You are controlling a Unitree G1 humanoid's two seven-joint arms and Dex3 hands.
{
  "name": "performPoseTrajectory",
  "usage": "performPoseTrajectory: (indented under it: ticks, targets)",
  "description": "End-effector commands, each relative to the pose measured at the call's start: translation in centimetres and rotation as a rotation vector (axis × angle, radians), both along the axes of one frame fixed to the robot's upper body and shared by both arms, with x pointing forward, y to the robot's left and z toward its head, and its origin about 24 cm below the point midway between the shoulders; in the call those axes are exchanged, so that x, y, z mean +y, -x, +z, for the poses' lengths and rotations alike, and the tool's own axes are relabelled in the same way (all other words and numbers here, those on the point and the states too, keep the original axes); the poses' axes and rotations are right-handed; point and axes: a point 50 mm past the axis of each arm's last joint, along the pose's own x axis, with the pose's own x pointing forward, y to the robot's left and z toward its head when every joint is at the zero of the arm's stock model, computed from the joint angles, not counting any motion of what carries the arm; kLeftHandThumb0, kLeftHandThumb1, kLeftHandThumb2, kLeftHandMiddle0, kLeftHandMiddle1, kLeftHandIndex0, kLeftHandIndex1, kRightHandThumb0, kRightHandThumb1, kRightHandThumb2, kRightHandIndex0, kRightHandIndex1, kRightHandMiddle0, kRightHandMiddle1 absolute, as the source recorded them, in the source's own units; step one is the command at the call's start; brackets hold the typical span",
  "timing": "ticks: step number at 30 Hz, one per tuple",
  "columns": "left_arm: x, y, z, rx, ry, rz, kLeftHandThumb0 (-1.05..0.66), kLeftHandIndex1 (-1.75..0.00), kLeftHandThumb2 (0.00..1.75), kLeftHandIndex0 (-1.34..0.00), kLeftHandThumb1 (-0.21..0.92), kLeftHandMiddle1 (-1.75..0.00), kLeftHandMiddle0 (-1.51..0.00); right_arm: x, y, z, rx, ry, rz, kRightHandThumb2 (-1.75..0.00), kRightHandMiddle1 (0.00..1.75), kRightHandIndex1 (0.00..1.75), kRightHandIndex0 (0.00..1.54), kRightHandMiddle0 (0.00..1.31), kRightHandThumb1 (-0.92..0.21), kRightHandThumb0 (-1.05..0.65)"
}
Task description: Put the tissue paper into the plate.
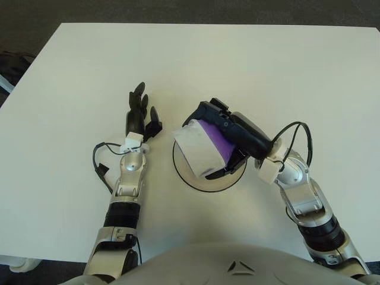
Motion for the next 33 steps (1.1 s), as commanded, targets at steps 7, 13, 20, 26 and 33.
performPoseTrajectory:
  ticks: [7,13,20,26,33]
  targets:
    - [0.47,1.84,-4.69,0.197,0.02,0.034,-0.76,-0.52,0.86,0.0,0.92,-0.01,-0.36,-0.43,-0.44,0.61,-0.085,0.107,0.089,-0.56,0.01,0.01,0.0,0.0,-0.92,-1.04]
    - [0.44,1.84,-4.73,0.193,0.015,0.034,-0.77,-0.52,0.85,0.0,0.92,-0.01,-0.37,-0.56,-0.39,0.59,-0.082,0.127,0.1,-0.52,0.0,0.0,0.0,0.0,-0.92,-1.05]
    - [0.55,1.89,-4.78,0.189,0.023,0.029,-0.76,-0.52,0.85,0.0,0.92,-0.01,-0.36,-0.7,-0.58,0.59,-0.111,0.127,0.095,-0.52,0.0,0.0,0.0,0.0,-0.92,-1.05]
    - [0.71,1.87,-4.93,0.19,0.029,0.033,-0.75,-0.54,0.83,0.0,0.92,0.0,-0.36,-0.8,-0.72,0.55,-0.118,0.127,0.091,-0.52,0.0,0.0,0.0,0.0,-0.92,-1.05]
    - [0.88,1.79,-5.11,0.2,0.026,0.036,-0.75,-0.53,0.82,0.0,0.92,0.0,-0.33,-0.92,-0.93,0.56,-0.107,0.121,0.096,-0.53,0.0,0.0,0.0,0.0,-0.92,-1.05]
